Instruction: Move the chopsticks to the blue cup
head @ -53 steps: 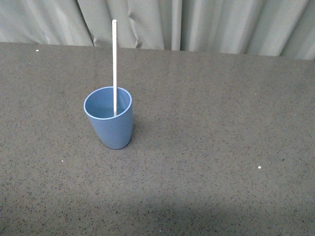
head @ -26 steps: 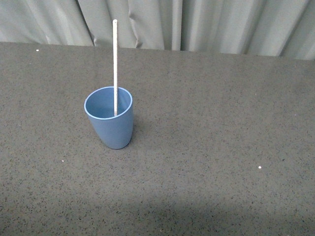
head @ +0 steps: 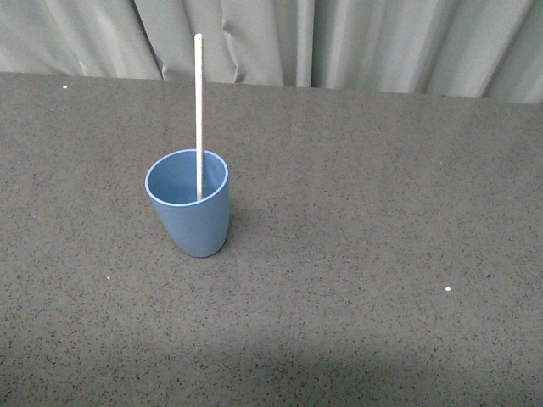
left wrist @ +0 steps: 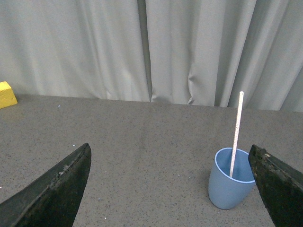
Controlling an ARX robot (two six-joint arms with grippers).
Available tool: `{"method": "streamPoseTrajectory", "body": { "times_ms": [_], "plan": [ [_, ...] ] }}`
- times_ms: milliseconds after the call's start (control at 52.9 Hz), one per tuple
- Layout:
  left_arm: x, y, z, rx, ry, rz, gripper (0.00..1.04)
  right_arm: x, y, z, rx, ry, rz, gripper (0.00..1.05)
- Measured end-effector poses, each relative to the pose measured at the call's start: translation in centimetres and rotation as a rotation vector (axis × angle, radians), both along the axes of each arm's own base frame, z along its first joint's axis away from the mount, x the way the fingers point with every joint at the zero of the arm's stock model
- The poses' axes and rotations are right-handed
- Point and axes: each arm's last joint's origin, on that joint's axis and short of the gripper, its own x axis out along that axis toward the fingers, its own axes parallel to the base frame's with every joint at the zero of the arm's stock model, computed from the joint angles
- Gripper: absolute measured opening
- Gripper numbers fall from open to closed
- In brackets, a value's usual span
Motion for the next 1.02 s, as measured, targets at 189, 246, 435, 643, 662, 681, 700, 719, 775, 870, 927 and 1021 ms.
{"method": "streamPoseTrajectory", "body": {
  "times_ms": [189,246,435,643,662,681,700,719,775,870,927,1021],
  "plan": [
    [0.00,0.00,0.00,0.000,0.000,-0.001,0.98,-0.11,0.00,0.09,-0.001,-0.012,0.000,0.07],
    [0.00,0.00,0.00,0.000,0.000,0.000,0.98,-0.11,0.00,0.09,-0.001,-0.013,0.000,0.18],
    [0.00,0.00,0.00,0.000,0.000,0.000,0.98,-0.11,0.00,0.09,-0.001,-0.013,0.000,0.48],
    [0.00,0.00,0.00,0.000,0.000,0.000,0.98,-0.11,0.00,0.09,-0.001,-0.013,0.000,0.83],
    [0.00,0.00,0.00,0.000,0.000,0.000,0.98,-0.11,0.00,0.09,-0.001,-0.013,0.000,0.84],
    [0.00,0.00,0.00,0.000,0.000,0.000,0.98,-0.11,0.00,0.09,-0.001,-0.013,0.000,0.87],
    [0.00,0.00,0.00,0.000,0.000,0.000,0.98,-0.11,0.00,0.09,-0.001,-0.013,0.000,0.89],
    [0.00,0.00,0.00,0.000,0.000,0.000,0.98,-0.11,0.00,0.09,-0.001,-0.013,0.000,0.93],
    [0.00,0.00,0.00,0.000,0.000,0.000,0.98,-0.11,0.00,0.09,0.000,-0.013,0.000,0.97],
    [0.00,0.00,0.00,0.000,0.000,0.000,0.98,-0.11,0.00,0.09,-0.001,-0.013,0.000,0.95],
    [0.00,0.00,0.00,0.000,0.000,0.000,0.98,-0.11,0.00,0.09,-0.001,-0.013,0.000,0.95],
    [0.00,0.00,0.00,0.000,0.000,0.000,0.98,-0.11,0.00,0.09,-0.001,-0.013,0.000,0.95]
  ]
}}
